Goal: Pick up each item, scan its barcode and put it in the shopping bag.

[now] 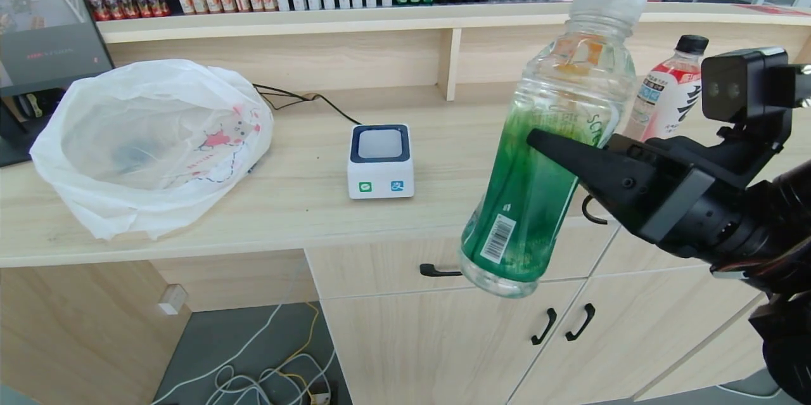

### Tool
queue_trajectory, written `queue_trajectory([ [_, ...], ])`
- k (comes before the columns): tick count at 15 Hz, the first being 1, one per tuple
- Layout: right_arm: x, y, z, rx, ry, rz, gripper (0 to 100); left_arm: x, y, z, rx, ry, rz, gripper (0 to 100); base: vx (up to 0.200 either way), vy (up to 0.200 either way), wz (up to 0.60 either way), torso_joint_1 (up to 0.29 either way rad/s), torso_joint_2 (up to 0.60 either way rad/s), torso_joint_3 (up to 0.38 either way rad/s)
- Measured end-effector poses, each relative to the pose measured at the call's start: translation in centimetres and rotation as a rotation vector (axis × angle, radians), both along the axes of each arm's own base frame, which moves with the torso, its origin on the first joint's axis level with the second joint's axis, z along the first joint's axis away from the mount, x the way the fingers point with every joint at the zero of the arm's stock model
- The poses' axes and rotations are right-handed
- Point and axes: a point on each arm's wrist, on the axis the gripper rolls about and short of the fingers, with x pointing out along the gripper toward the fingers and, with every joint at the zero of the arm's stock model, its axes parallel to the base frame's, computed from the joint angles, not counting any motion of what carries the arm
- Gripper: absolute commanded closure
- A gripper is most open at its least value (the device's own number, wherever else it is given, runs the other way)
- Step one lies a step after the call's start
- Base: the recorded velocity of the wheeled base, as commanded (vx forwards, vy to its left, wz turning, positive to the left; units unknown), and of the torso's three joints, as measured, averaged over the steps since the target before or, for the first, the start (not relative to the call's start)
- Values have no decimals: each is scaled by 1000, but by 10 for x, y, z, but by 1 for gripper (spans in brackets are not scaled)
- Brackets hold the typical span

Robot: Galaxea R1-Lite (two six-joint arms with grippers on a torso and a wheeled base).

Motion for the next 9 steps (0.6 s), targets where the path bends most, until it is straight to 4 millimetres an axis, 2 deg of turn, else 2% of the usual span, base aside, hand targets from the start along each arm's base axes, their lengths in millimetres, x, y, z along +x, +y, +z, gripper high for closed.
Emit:
queue_trajectory([
  [5, -15, -4, 15, 54, 37, 60, 100, 0, 0, 0, 0, 0, 0, 0, 0, 0, 0, 0, 0, 0],
  [9, -22, -6, 19, 70, 50, 81, 100, 0, 0, 0, 0, 0, 0, 0, 0, 0, 0, 0, 0, 0],
])
